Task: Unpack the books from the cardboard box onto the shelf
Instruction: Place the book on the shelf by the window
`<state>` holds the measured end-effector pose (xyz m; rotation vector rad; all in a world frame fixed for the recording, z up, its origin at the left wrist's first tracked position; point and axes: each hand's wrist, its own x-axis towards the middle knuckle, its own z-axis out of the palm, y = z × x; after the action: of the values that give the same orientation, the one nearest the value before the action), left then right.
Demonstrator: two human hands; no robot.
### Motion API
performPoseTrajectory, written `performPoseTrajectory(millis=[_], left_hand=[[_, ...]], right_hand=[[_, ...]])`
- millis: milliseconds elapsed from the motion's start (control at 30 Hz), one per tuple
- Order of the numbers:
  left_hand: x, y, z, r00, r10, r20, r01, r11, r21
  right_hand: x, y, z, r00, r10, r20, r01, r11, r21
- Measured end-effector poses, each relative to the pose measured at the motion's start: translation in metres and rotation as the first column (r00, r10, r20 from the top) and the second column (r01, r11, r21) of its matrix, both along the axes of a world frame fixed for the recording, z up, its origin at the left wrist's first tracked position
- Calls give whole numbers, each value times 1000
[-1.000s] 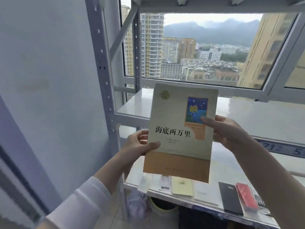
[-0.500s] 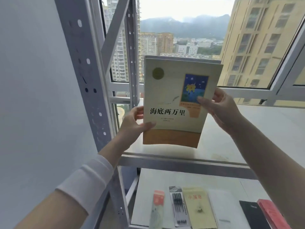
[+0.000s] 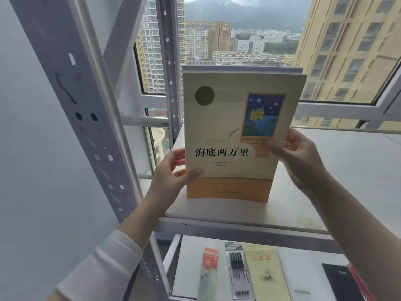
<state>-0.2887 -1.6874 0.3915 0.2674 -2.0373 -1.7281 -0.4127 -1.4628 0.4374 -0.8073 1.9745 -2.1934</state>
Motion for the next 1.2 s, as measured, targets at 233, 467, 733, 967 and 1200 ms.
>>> performPoseTrajectory(millis=[233,467,733,967,1200], left_hand=[[-14,-9,42,986,-67,150,44,988,150],[-30,-6,43,866,-98,491,-30,969,245],[-34,-12,32,830,-10,558,-79,988,135],[-43,-14,34,826,78,558,-128,990,52],[-47,-15,38,809,151,567,-110,988,-106]], right_hand=[[-20,-11,29,953,-18,303,-23,991,131],[-45,-33,11,759,-157,632,-114,923,367],[-56,-48,-7,739,-238,630,-138,862,487],[-60,-51,-6,769,-254,587,-123,842,526],[-66,-51,-7,785,-259,562,-137,813,567]])
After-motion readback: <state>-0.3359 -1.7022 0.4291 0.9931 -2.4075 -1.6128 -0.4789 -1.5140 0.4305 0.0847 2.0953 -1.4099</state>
